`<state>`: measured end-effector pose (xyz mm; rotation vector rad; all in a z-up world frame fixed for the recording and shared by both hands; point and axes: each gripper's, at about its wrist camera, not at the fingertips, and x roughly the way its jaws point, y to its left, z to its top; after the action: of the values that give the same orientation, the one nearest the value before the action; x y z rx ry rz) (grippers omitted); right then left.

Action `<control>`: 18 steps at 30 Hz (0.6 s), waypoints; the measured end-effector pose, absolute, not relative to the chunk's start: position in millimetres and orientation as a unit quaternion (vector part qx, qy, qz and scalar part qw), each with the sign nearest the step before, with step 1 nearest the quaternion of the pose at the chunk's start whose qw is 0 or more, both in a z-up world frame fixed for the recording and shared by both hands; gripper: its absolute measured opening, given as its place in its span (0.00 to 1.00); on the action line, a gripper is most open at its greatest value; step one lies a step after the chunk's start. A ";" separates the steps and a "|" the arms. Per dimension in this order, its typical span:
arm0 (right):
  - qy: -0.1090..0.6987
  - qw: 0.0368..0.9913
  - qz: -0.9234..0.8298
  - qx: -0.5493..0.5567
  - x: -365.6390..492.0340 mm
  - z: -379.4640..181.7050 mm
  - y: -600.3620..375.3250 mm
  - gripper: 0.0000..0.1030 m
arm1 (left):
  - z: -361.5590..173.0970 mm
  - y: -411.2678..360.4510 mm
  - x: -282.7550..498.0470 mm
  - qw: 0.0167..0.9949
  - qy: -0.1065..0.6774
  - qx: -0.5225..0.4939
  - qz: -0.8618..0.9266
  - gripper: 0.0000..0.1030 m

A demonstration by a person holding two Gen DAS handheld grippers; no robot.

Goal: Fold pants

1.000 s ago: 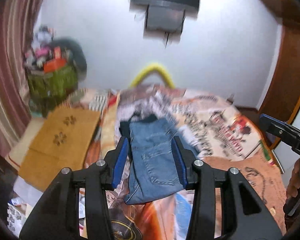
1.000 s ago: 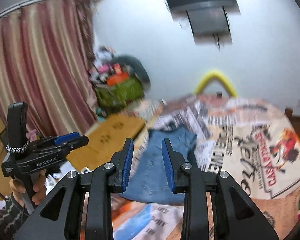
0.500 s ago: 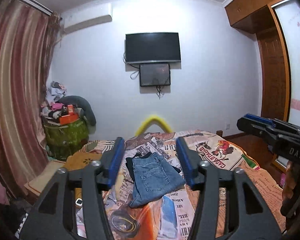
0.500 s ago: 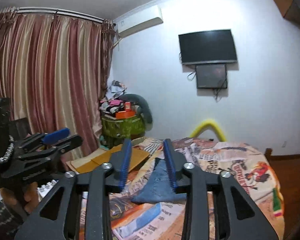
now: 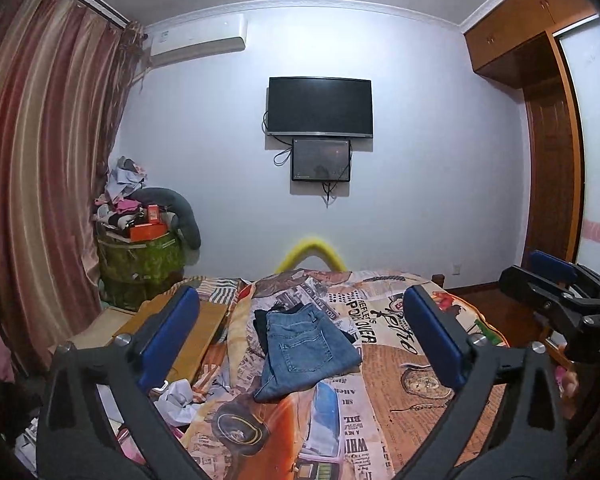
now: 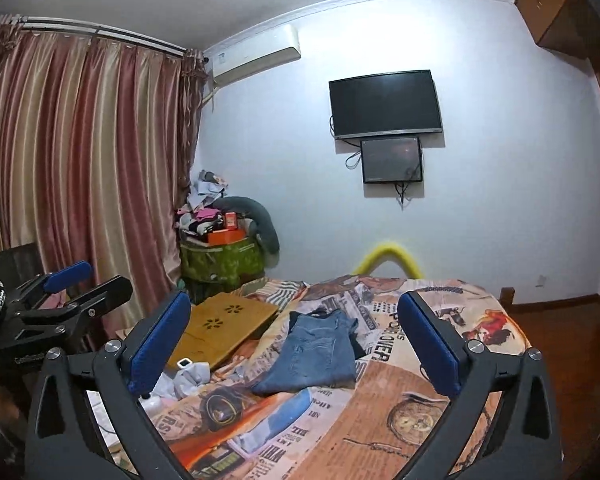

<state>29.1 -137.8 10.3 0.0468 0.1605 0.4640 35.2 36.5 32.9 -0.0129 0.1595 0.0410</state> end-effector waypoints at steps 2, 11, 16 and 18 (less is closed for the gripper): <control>0.079 0.969 0.231 0.024 29.0 10.9 -137.9 1.00 | 32.4 35.5 34.7 0.997 0.080 -0.004 0.020 1.00; 0.084 0.969 0.231 0.023 26.0 1.8 -139.6 1.00 | 25.3 30.5 37.4 0.996 0.087 0.000 0.019 1.00; 0.092 0.969 0.229 0.023 27.9 -2.3 -141.3 1.00 | 21.7 30.4 42.1 0.995 0.095 -0.001 0.015 1.00; 0.094 0.969 0.227 0.022 28.7 -2.7 -140.8 1.00 | 21.0 30.8 43.4 0.995 0.097 -0.001 0.014 1.00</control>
<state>28.7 -140.8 -2.7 0.0450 0.1908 0.4597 43.4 30.8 21.0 -0.0026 0.1934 0.0285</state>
